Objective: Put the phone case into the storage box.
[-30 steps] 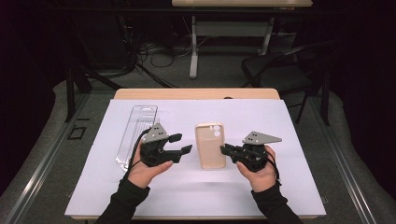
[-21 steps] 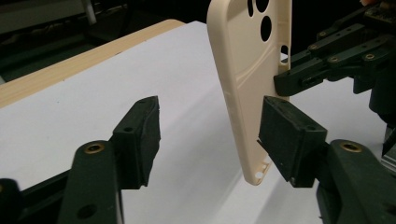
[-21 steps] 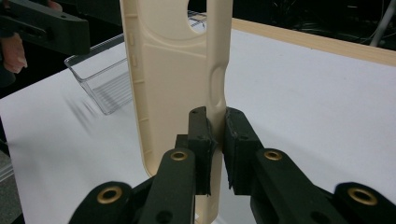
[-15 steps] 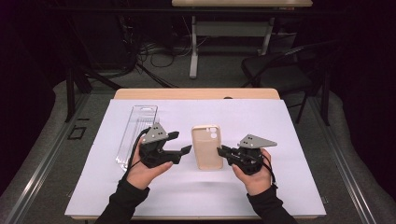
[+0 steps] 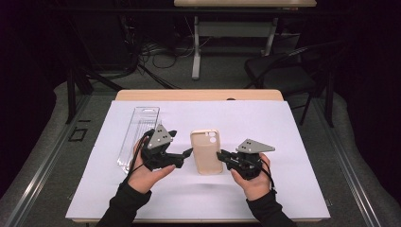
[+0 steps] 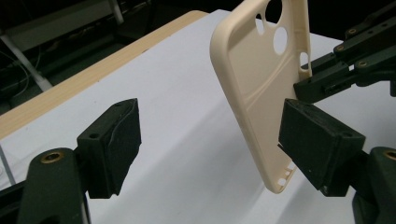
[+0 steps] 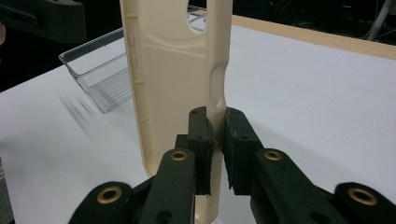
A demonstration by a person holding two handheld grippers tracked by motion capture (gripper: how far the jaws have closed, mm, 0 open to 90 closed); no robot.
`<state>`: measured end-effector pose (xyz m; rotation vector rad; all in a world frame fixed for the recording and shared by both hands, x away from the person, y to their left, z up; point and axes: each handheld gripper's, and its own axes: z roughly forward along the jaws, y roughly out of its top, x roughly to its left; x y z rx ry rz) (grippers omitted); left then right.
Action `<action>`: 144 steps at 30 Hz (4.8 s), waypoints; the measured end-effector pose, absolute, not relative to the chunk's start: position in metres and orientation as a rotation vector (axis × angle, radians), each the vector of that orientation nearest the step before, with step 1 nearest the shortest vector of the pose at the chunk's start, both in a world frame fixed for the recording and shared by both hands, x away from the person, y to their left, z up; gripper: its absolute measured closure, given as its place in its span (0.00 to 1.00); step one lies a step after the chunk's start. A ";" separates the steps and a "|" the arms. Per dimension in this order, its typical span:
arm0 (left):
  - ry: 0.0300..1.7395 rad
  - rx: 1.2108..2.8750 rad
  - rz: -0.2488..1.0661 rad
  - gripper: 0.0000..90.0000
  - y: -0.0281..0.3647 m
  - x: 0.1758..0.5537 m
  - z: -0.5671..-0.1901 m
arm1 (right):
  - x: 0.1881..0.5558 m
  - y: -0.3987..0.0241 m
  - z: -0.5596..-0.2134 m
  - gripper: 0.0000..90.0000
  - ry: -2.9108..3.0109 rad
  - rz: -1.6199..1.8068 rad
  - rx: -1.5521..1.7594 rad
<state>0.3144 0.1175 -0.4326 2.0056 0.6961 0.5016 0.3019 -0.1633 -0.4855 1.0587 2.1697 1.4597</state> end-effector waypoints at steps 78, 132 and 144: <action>0.669 2.172 0.804 0.79 0.098 0.292 -0.428 | 0.281 -0.129 -0.492 0.92 2.202 1.347 1.051; 0.743 2.187 0.843 0.89 0.094 0.288 -0.428 | 0.282 -0.127 -0.496 0.92 2.225 1.361 1.051; 0.749 2.187 0.829 0.89 0.095 0.288 -0.428 | 0.282 -0.127 -0.497 0.91 2.229 1.374 1.052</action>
